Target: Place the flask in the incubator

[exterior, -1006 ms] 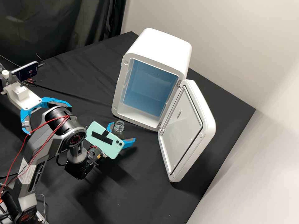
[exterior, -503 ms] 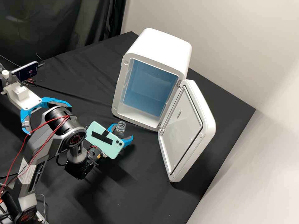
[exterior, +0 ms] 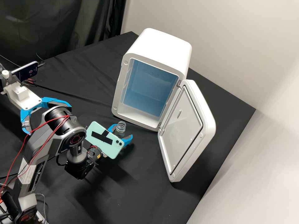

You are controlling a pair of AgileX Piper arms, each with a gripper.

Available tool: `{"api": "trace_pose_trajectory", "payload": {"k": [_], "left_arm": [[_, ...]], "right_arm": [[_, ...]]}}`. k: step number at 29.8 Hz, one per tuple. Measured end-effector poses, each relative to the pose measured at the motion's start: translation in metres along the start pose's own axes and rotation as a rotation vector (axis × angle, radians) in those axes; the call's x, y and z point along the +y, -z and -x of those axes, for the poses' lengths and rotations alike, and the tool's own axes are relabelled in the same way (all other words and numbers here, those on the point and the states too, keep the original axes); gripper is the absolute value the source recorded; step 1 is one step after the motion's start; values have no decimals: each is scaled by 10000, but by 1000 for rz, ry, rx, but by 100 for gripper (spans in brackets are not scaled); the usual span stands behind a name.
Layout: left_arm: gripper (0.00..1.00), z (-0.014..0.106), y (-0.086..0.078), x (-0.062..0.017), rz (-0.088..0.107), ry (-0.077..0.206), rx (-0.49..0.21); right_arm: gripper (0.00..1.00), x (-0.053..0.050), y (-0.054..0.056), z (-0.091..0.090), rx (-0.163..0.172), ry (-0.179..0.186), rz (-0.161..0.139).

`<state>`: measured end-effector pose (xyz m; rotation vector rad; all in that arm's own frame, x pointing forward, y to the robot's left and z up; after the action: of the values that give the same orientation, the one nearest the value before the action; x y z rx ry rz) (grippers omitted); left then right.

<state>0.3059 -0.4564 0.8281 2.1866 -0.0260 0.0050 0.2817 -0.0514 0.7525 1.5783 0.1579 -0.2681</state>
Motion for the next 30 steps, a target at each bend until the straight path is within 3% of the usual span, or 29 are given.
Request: {"api": "trace_pose_trajectory", "payload": {"k": [8,12,17,20,23,30], "left_arm": [[100,0,0,0,0,0,0],[100,0,0,0,0,0,0],[100,0,0,0,0,0,0],[100,0,0,0,0,0,0],[100,0,0,0,0,0,0],[100,0,0,0,0,0,0]], "right_arm": [[0,4,4,1,1,-1,1],[0,54,47,18,6,-12,8],[0,231,120,87,27,-79,15],[0,327,173,159,44,-116,-7],[0,428,271,249,80,-153,-17],[0,565,419,420,151,-191,-39]]}}
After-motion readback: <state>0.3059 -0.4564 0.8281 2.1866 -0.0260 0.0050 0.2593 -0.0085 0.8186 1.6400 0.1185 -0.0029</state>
